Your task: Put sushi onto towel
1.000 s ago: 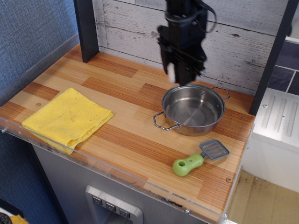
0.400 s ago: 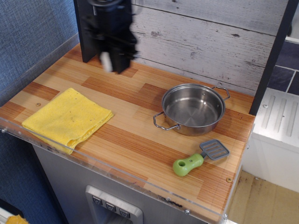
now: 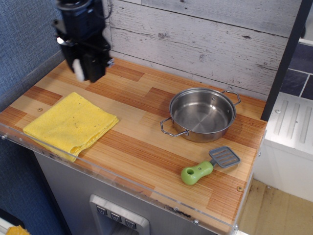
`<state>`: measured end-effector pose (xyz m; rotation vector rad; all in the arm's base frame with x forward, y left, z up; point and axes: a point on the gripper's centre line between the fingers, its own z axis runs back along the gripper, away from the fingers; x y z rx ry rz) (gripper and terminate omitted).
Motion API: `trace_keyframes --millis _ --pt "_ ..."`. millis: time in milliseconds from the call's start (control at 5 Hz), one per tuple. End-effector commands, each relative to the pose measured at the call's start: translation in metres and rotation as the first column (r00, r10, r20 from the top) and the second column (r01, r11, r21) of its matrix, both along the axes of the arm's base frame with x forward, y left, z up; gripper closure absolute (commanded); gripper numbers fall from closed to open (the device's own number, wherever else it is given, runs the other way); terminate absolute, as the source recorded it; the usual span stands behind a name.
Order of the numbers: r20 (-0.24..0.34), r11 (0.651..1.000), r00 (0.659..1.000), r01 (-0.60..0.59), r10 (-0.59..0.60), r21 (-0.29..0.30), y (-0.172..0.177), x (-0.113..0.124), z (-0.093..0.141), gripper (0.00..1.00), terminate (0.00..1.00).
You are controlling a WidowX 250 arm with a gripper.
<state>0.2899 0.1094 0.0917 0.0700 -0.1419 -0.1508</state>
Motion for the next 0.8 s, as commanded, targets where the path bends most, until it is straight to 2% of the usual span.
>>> trace_keyframes --millis 0,200,600 --pt "-0.011 0.999 0.999 -0.047 0.047 0.026 0.004 -0.040 -0.005 1.00 0.00" --pt "0.002 0.997 0.997 -0.074 0.074 0.027 0.008 -0.044 -0.018 1.00 0.00" --pt "-0.005 0.988 0.992 -0.125 0.126 0.095 0.024 -0.055 -0.047 1.00 0.00"
